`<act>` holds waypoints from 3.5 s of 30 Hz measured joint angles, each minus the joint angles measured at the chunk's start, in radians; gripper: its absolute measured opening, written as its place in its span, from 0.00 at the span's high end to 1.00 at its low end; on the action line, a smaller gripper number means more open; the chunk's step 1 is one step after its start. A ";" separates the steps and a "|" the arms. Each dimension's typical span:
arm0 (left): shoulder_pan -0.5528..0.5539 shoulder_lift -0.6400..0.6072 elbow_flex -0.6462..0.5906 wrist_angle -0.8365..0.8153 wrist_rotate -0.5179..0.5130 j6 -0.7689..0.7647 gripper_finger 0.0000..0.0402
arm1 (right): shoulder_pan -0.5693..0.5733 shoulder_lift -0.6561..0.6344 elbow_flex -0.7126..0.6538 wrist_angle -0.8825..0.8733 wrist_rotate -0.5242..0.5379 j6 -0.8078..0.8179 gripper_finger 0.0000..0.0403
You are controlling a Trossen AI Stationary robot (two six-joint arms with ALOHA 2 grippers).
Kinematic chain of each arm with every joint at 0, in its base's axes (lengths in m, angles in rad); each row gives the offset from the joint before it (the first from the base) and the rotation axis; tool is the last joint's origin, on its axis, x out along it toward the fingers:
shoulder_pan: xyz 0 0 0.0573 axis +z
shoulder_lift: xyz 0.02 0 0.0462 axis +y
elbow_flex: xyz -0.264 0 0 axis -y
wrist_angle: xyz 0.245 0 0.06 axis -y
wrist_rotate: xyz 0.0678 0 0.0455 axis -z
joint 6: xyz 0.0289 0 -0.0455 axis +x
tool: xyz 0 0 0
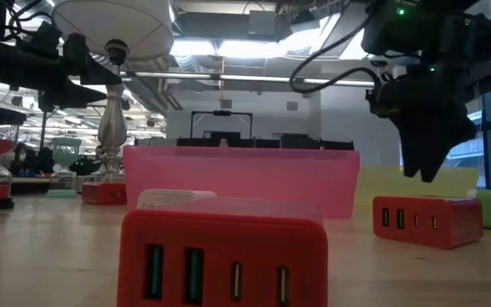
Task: Pick & Place Office items
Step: Put the red digital clock into the yellow bin
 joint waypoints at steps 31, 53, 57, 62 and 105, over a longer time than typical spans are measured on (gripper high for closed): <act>0.000 0.000 0.000 -0.001 0.000 0.000 0.20 | 0.098 0.169 -0.023 0.084 0.126 0.050 0.28; 0.000 0.000 0.000 0.000 0.000 0.000 0.20 | 0.098 0.201 -0.020 0.103 0.111 0.055 0.61; 0.000 0.000 0.000 0.000 0.000 0.000 0.20 | 0.098 0.200 -0.020 0.100 0.110 0.055 0.61; 0.000 0.000 0.000 0.000 0.000 0.000 0.20 | 0.099 0.160 -0.016 0.035 0.091 0.053 0.55; 0.000 0.000 0.000 0.000 0.000 0.000 0.20 | -0.515 0.004 0.225 -0.184 0.350 -0.315 0.56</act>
